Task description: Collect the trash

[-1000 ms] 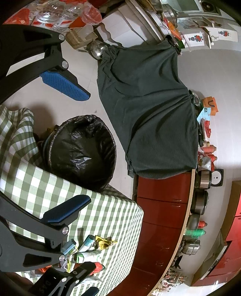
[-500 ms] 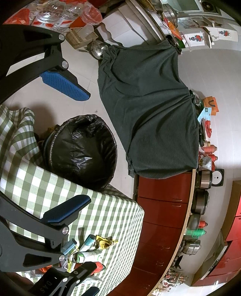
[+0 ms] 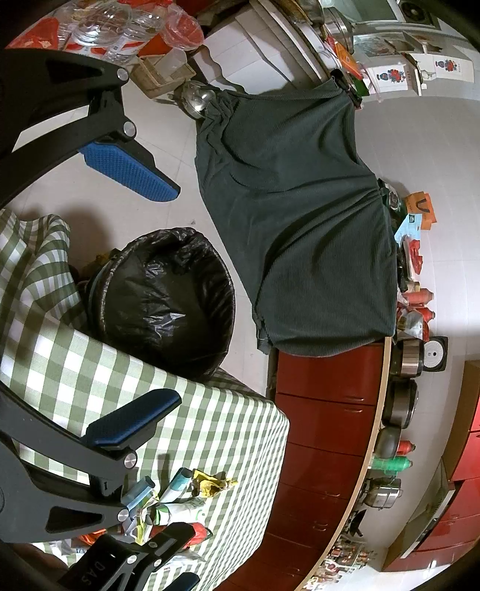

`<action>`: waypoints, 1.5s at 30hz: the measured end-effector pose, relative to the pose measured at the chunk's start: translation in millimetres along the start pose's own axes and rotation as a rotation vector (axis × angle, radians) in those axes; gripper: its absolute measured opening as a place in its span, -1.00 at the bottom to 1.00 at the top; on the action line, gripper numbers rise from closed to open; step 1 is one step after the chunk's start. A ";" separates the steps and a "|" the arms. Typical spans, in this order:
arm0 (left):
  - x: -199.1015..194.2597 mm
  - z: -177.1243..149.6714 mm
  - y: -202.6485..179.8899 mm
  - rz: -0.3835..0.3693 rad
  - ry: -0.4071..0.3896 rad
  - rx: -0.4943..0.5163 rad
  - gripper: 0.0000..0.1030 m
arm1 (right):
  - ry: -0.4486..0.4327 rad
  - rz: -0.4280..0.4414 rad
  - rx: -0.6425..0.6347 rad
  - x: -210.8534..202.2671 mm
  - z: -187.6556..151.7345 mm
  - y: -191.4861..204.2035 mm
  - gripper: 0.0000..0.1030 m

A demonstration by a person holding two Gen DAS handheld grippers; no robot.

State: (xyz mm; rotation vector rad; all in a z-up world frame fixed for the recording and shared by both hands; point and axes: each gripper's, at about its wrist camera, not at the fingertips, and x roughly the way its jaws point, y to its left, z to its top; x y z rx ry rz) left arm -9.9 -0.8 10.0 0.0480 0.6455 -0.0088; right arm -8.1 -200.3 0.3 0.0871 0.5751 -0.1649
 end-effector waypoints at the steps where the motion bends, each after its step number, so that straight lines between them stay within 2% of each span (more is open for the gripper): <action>1: -0.2 -0.1 0.1 0.000 0.000 0.000 0.92 | 0.000 0.000 0.000 0.0 0.2 -0.1 0.89; 35: 0.1 1.1 -0.1 0.000 0.003 0.002 0.92 | 0.001 -0.001 0.003 -0.7 0.3 -0.8 0.89; 45: -1.0 -13.9 -10.1 -0.035 0.038 0.016 0.92 | 0.009 -0.057 0.025 -6.7 -5.5 -26.9 0.89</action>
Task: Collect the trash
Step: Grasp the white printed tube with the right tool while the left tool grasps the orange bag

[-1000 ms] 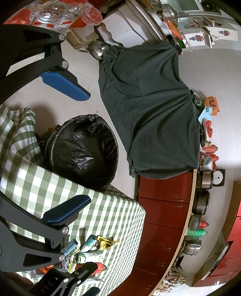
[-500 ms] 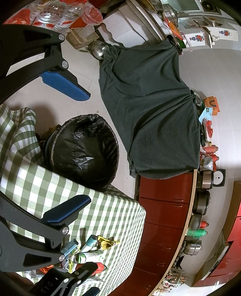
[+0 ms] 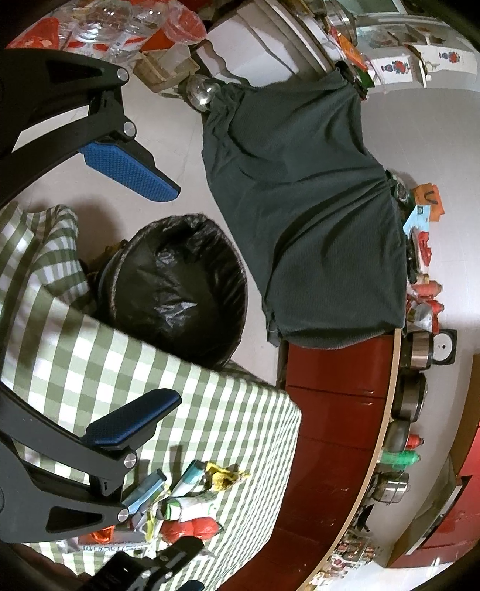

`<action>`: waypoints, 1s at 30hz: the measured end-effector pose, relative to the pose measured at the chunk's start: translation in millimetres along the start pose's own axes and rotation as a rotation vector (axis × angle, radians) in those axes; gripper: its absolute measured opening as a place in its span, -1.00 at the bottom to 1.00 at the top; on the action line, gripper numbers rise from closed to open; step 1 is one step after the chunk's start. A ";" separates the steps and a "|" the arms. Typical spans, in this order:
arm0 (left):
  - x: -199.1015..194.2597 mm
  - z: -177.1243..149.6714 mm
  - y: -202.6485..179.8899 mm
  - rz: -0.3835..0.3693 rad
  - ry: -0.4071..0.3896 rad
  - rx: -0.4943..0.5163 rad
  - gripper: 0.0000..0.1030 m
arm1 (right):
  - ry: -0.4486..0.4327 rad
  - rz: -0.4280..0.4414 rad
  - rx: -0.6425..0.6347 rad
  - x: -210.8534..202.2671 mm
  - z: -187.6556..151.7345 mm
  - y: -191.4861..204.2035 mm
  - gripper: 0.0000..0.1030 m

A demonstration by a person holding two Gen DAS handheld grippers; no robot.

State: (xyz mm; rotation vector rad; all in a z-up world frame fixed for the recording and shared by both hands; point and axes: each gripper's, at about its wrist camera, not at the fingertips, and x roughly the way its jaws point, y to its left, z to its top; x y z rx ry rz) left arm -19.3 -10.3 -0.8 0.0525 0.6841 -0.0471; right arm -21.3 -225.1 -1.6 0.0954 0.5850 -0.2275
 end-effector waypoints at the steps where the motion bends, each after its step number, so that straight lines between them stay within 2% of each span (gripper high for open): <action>1: -1.3 -2.8 -3.7 -0.010 0.003 0.008 0.92 | 0.000 -0.009 0.006 -1.1 -0.8 -4.5 0.89; 9: -3.9 -8.9 -37.9 -0.066 0.020 0.079 0.84 | 0.006 -0.079 0.035 -10.9 -10.5 -40.1 0.88; 14: -7.4 -13.6 -52.8 -0.084 0.032 0.121 0.80 | 0.028 -0.083 0.073 -16.1 -21.8 -60.6 0.88; 26: -9.9 -22.6 -56.8 -0.074 0.040 0.155 0.77 | 0.078 -0.078 0.071 -20.6 -55.4 -58.8 0.86; 29: -10.7 -27.5 -54.9 -0.073 0.043 0.155 0.77 | 0.085 -0.077 0.061 -20.6 -60.4 -55.6 0.76; 30: -10.5 -28.4 -54.1 -0.072 0.044 0.155 0.77 | 0.087 -0.077 0.059 -21.2 -61.0 -55.1 0.53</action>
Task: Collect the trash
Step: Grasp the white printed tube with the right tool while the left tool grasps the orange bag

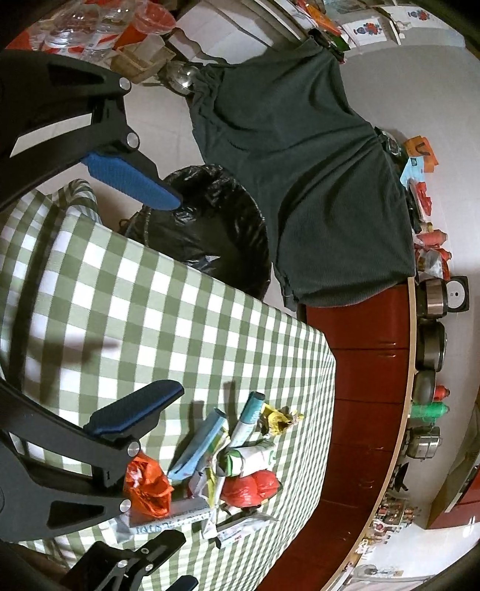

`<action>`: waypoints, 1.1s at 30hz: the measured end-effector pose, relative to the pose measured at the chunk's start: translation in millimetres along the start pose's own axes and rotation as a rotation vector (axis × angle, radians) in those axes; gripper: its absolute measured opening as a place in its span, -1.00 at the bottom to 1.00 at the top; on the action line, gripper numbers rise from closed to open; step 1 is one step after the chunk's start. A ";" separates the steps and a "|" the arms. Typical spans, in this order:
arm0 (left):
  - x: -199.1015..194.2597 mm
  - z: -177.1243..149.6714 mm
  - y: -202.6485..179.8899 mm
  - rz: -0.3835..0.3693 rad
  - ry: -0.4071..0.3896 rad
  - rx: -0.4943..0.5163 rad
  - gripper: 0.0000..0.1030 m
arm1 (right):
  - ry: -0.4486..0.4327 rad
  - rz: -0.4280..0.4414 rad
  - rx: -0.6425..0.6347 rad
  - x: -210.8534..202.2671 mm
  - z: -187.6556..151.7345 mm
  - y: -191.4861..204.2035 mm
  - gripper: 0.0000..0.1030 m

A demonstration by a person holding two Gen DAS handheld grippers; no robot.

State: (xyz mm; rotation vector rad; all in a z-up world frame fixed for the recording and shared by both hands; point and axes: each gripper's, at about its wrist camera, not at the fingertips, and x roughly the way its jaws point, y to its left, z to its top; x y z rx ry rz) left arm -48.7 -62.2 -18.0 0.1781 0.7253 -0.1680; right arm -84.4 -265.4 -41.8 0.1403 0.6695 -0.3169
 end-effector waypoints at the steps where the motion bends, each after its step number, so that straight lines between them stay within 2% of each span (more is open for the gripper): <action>1: -0.1 -1.3 1.3 0.001 0.002 -0.001 0.77 | 0.006 -0.001 -0.002 0.4 -0.7 0.9 0.38; 2: 0.2 -1.9 1.9 0.003 0.002 -0.002 0.77 | 0.015 -0.004 -0.002 1.8 -1.5 1.6 0.18; 3: 0.2 -2.5 3.1 0.004 0.002 -0.004 0.77 | 0.027 -0.001 0.000 3.7 -2.5 2.1 0.16; 21: 5.6 -4.9 31.8 0.041 0.003 -0.059 0.77 | 0.037 0.037 -0.007 3.2 -0.7 19.7 0.16; 33: 10.9 -9.6 38.8 0.039 0.018 -0.071 0.77 | 0.087 0.055 -0.004 14.2 -7.5 27.5 0.16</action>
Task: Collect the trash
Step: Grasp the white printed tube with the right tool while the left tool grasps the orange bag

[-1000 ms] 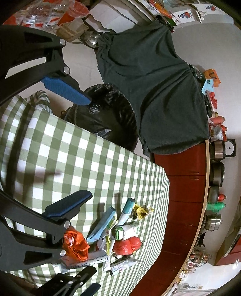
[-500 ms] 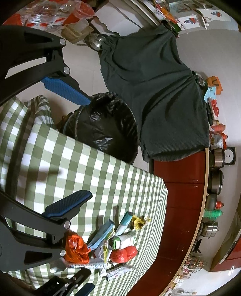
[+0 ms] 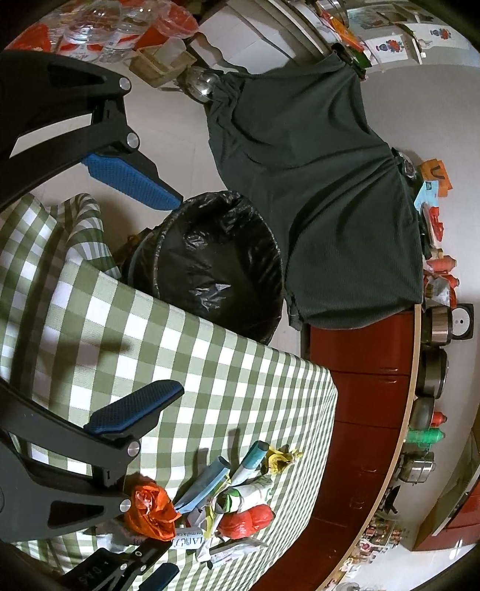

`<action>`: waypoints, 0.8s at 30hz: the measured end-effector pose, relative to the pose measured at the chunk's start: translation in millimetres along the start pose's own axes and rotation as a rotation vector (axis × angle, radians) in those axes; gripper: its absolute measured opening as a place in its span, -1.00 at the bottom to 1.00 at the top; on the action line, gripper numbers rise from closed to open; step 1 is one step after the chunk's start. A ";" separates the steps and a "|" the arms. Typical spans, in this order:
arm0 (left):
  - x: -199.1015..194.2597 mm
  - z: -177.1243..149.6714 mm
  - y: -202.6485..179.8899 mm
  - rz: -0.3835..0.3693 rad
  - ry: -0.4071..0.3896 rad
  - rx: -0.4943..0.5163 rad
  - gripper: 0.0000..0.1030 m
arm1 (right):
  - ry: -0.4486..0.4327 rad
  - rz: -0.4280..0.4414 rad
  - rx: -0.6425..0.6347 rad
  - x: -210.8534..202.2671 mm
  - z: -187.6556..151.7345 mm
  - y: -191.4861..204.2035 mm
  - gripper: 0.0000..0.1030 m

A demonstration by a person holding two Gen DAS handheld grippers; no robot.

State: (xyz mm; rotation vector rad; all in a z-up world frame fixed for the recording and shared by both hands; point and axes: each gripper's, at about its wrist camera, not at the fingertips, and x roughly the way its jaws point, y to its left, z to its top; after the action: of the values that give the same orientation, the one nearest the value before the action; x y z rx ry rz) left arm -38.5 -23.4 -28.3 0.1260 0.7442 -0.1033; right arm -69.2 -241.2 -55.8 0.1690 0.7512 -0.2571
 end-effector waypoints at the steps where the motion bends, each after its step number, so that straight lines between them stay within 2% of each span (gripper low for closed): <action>1: 0.1 0.0 0.0 0.000 0.000 0.000 0.77 | 0.003 0.005 0.000 0.4 0.0 1.1 0.16; 10: 2.4 0.1 1.3 0.001 0.002 -0.009 0.77 | 0.041 0.022 -0.017 8.8 -4.8 10.2 0.15; 13: 2.9 -0.8 1.3 -0.004 0.004 -0.010 0.77 | 0.055 0.021 -0.009 10.9 -5.6 6.2 -0.10; 15: 2.9 -1.0 1.4 -0.008 0.005 -0.008 0.76 | 0.062 0.036 -0.005 11.8 -6.5 4.7 -0.33; 17: 3.4 -1.2 -0.4 -0.015 0.007 -0.005 0.77 | 0.055 0.030 -0.019 9.2 -6.1 5.8 -0.42; 18: 3.2 -1.3 -2.0 -0.020 0.007 -0.002 0.77 | 0.052 0.021 -0.031 8.5 -5.7 6.6 -0.63; 24: -3.8 -1.1 -12.2 -0.053 -0.011 0.016 0.77 | 0.040 0.005 -0.030 -0.9 -6.9 -3.4 -0.64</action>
State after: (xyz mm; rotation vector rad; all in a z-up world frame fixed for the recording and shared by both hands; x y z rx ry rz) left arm -43.7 -35.0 -27.5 0.1214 0.7361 -0.1603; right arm -75.2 -242.6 -60.3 0.1480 0.7941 -0.2387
